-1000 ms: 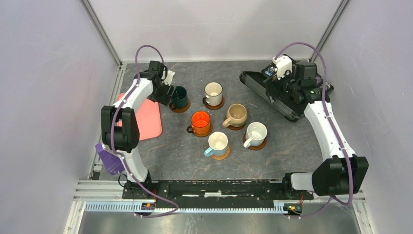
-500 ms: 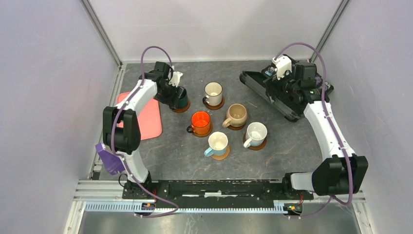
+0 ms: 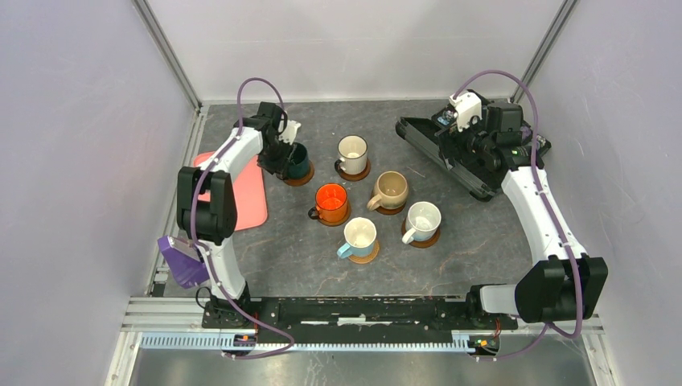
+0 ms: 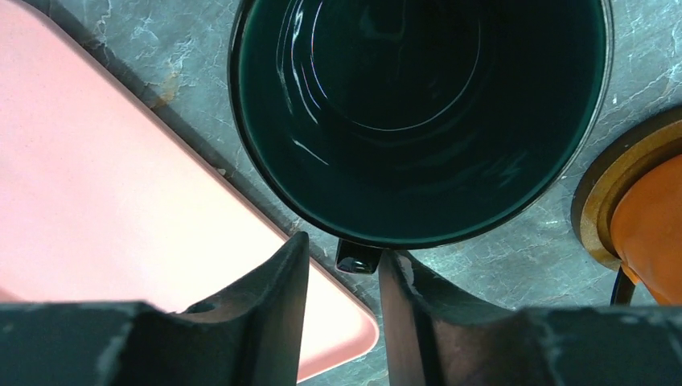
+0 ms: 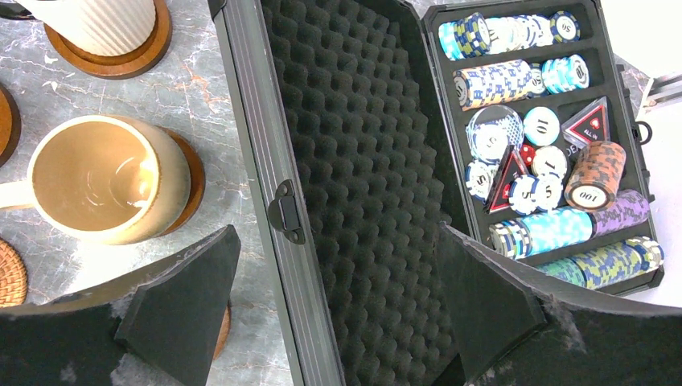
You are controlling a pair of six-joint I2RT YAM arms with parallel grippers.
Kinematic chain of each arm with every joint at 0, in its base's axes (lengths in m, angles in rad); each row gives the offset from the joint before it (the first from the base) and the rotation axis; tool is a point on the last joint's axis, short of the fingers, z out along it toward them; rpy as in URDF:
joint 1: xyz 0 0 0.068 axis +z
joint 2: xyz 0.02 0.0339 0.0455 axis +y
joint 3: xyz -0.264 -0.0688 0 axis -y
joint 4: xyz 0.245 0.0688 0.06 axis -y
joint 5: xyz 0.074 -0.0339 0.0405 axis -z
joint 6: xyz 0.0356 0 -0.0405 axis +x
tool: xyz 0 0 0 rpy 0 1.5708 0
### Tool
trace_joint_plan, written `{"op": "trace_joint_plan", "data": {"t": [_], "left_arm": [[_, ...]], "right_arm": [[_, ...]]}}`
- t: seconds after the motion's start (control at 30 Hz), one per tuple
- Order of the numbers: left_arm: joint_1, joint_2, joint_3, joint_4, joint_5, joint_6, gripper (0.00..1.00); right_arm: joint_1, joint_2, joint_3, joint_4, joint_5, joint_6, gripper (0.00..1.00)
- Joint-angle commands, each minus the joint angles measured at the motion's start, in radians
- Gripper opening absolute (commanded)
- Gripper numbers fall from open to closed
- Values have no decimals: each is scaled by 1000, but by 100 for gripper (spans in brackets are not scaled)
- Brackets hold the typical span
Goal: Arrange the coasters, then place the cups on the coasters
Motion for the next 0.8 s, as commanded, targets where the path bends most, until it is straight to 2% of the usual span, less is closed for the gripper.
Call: {"op": "trace_joint_plan", "data": {"t": [0.0,0.2,0.33,0.4,0.47,0.63,0.77], "left_arm": [[9,-6,34,-10,9,39,41],[13,-15,29,-12,17,64,34],[27,-36,34,-38,6,60,63],[53,-77,13,-47,24,66,71],[94,-134,-29,-45,31,101,75],[270,-217,-129,-81,44,289,73],[328,-315,-290,-87,77,517,68]], "right_arm": [[-2,-19,-3,28,5,-7,98],[-3,-17,-3,28,1,-7,98],[-3,-19,2,21,4,-9,98],[-3,-22,3,19,10,-15,98],[-4,-27,1,16,15,-20,98],[-5,-39,-15,19,9,-27,98],[-4,-41,-29,20,2,-24,98]]}}
